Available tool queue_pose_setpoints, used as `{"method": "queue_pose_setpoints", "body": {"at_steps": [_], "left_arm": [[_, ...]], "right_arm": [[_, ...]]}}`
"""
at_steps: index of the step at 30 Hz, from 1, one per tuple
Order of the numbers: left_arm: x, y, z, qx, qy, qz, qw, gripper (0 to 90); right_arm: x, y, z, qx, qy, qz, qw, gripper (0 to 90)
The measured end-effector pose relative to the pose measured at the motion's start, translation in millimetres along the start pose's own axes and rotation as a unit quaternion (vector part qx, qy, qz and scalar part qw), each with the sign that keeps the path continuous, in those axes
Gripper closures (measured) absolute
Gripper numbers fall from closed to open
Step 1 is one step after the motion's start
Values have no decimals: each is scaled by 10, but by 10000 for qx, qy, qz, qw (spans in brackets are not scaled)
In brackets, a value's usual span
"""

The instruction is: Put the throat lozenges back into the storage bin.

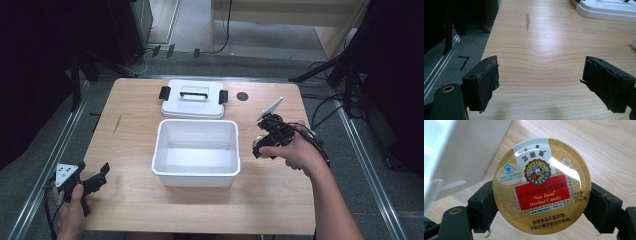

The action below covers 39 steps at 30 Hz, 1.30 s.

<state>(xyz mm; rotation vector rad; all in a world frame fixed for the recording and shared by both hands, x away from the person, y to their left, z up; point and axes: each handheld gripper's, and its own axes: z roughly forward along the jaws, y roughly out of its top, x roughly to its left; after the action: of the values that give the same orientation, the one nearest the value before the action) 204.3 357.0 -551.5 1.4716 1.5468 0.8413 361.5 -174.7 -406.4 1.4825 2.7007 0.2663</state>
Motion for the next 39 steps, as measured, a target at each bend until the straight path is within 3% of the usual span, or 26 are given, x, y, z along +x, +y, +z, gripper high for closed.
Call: {"method": "queue_pose_setpoints", "body": {"at_steps": [8,22,39], "left_arm": [[0,1,0,2,-14,15,10000,139],[-1,2,3,0,-7,5,10000,139],[2,4,7,4,-28,-3,10000,139]], "right_arm": [[166,158,-184,-47,-59,-261,9996,209],[433,380,-335,-108,-81,-521,9985,210],[783,556,-306,-318,72,-1038,9941,209]]}}
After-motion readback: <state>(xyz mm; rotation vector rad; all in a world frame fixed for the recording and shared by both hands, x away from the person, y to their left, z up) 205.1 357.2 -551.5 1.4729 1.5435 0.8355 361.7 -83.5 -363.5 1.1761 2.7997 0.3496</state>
